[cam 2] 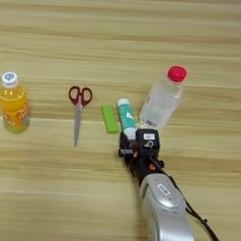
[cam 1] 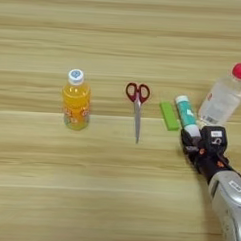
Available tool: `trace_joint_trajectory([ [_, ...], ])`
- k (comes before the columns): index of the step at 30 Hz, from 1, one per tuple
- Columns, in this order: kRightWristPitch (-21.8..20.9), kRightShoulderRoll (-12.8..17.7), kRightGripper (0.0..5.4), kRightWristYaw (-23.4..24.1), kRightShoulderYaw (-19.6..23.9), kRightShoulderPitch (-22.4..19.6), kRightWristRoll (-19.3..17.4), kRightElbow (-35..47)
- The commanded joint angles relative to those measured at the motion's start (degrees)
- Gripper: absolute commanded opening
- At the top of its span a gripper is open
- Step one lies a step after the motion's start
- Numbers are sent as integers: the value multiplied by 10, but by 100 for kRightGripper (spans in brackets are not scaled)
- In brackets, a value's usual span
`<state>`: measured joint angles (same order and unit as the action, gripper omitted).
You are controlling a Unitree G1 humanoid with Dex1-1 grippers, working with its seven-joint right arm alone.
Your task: Move the objects on the table
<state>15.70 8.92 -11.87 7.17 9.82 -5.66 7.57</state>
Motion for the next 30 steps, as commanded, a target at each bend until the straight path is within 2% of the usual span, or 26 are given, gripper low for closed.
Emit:
trace_joint_trajectory([
  [1, -21, 11, 170, 1, 3, -19, 1, 18],
  [4, -23, 11, 170, 2, 3, -20, 2, 16],
  [5, -24, 11, 206, 2, 3, -20, 2, 16],
  [18, -32, 14, 377, 11, 5, -23, 12, 41],
  [27, -66, 16, 526, 9, -23, -11, 54, 81],
  [30, -71, 15, 537, 9, -27, -9, 60, 88],
])
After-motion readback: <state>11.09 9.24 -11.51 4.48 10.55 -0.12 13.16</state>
